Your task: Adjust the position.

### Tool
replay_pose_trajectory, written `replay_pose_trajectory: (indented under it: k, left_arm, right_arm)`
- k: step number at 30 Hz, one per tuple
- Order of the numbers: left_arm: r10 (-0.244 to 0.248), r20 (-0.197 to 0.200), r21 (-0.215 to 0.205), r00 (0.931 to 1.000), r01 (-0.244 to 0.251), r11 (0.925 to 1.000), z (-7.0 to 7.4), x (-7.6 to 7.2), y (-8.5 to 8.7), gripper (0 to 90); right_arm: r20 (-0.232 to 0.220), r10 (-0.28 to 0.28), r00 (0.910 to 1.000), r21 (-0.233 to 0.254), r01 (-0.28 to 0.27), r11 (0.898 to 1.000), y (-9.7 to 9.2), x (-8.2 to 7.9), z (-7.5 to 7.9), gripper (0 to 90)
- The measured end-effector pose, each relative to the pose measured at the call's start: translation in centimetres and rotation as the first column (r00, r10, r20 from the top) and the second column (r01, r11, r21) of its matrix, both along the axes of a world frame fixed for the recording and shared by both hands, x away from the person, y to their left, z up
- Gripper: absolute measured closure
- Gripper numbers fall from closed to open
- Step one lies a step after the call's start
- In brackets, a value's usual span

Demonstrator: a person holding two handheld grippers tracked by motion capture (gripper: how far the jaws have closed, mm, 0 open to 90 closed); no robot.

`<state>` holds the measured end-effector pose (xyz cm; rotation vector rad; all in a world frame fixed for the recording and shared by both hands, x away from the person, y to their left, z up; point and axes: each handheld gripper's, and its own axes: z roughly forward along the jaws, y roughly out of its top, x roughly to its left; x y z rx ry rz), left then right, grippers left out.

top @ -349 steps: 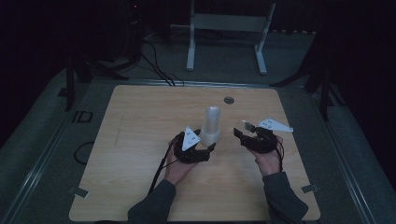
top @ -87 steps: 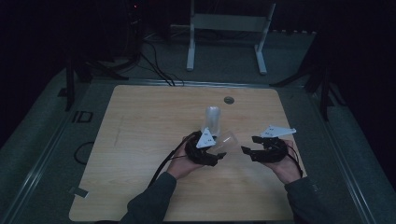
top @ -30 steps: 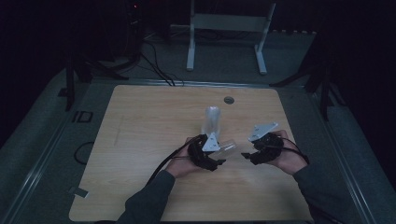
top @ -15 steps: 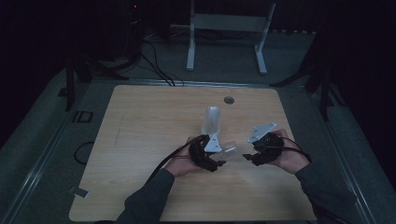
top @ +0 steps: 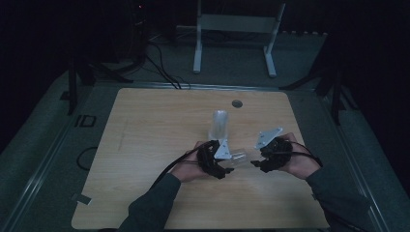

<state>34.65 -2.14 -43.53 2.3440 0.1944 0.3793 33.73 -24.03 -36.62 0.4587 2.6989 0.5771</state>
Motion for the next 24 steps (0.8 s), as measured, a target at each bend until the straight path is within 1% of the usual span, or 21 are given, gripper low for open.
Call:
replay_pose_trajectory:
  k: [12,17,20,24]
  left_arm:
    - [-0.023,0.032,0.052,0.9992,0.021,0.9984,0.6,-0.1,-0.3,31.6]
    - [-0.033,0.024,0.060,0.9992,0.031,0.9977,0.6,-0.1,-0.4,31.6]
    - [-0.045,0.030,0.080,0.9985,0.043,0.9959,0.7,-0.2,-0.5,31.6]
    - [-0.058,0.035,0.088,0.9977,0.054,0.9947,0.9,-0.3,-0.7,31.6]
  right_arm:
    - [-0.013,0.026,0.9996,-0.011,-0.026,1.000,0.3,-0.1,0.0,36.2]
    - [-0.020,0.043,0.9989,-0.021,-0.043,0.999,0.5,-0.1,-0.2,34.6]
    - [-0.024,0.054,0.9983,-0.036,-0.055,0.998,0.9,-0.2,-0.3,34.3]
    - [-0.034,0.083,0.9960,-0.049,-0.084,0.995,1.4,-0.2,-0.5,33.5]
